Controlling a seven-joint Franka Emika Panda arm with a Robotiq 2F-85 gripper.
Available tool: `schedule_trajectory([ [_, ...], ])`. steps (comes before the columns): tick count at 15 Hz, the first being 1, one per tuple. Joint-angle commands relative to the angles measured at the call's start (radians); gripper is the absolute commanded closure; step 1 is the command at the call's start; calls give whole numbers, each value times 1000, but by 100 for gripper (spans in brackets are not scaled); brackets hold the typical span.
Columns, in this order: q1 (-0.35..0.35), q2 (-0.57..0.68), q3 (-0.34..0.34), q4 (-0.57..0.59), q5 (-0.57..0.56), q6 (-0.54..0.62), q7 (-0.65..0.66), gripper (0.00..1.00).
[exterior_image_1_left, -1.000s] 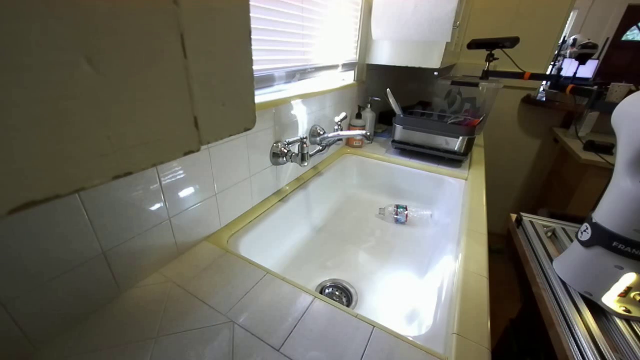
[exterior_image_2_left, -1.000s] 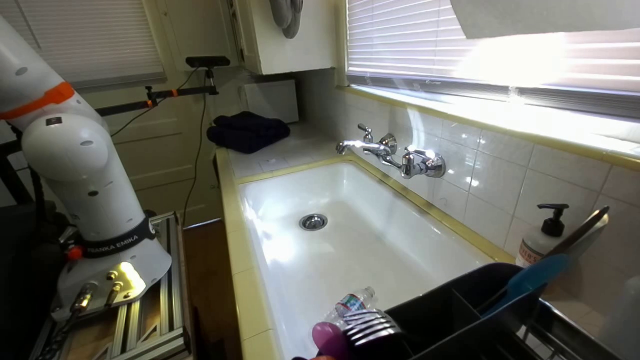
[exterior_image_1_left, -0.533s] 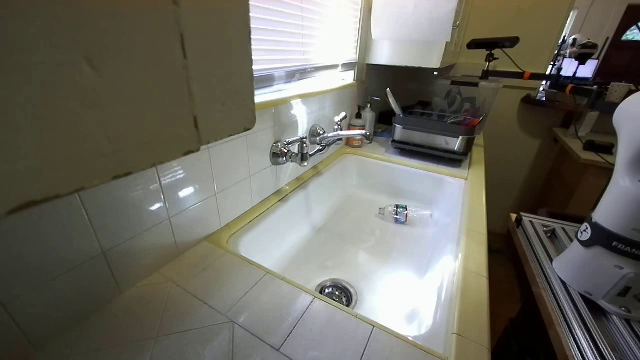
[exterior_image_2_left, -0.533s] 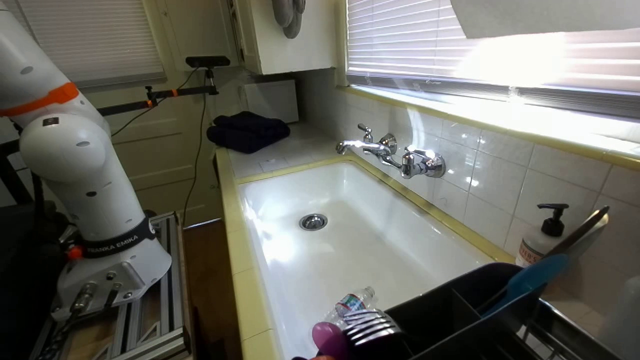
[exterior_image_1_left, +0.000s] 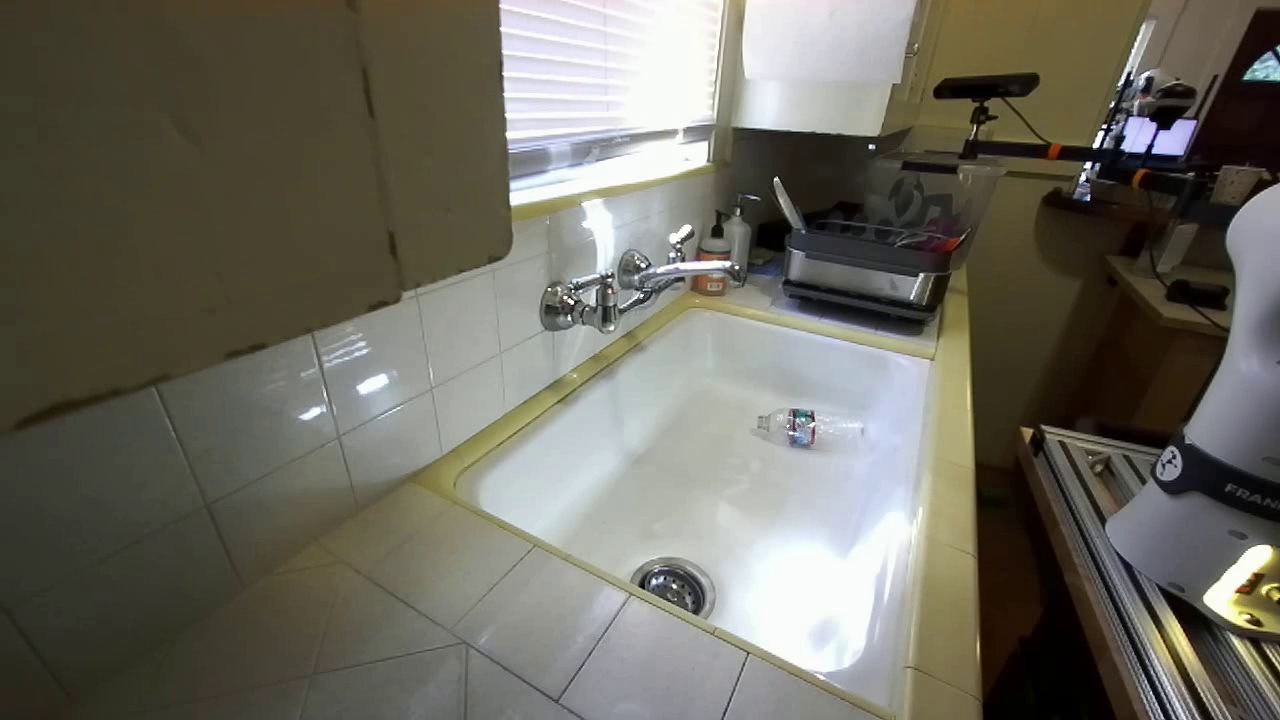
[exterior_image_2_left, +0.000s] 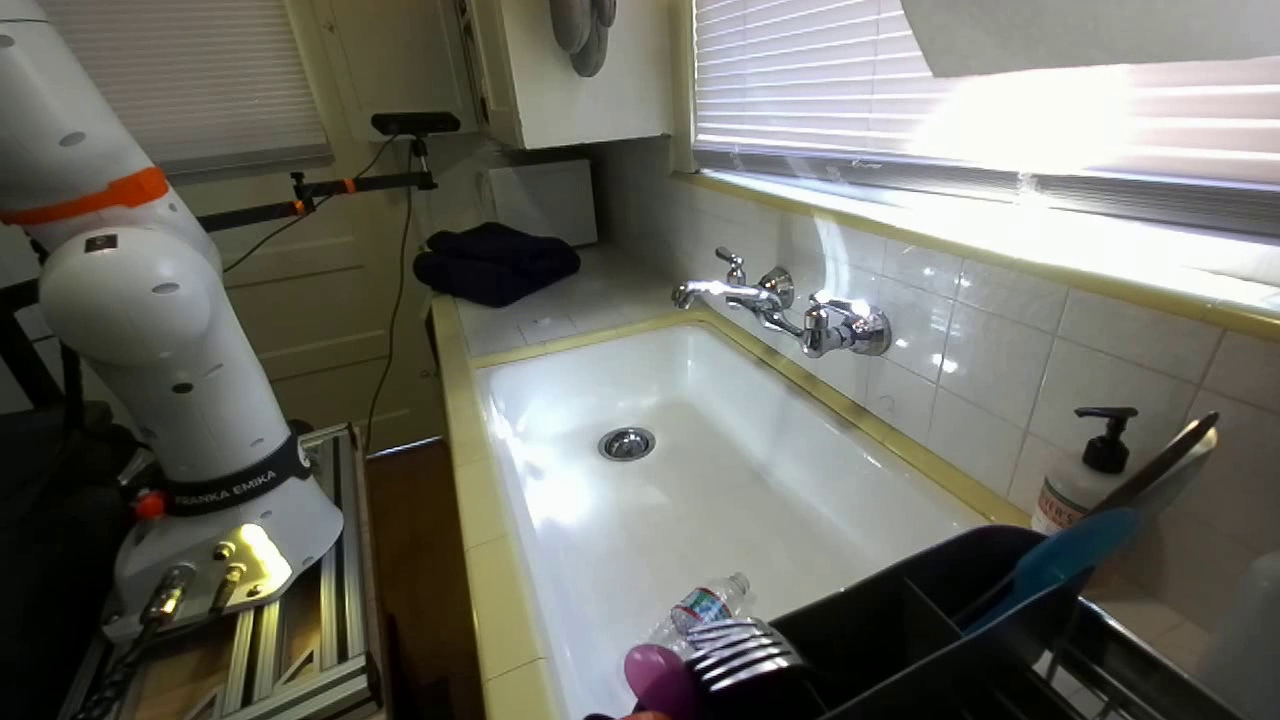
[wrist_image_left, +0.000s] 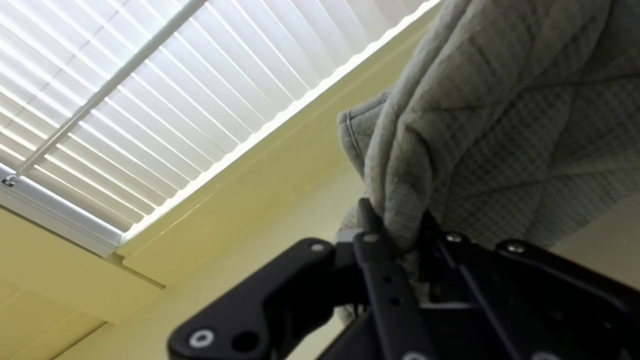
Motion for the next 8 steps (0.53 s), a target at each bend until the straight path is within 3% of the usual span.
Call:
schedule_trajectory([
  [1,0,3,0,4,0,1,-2,82],
  [8,0,9,4,10,1,8,-7,82],
])
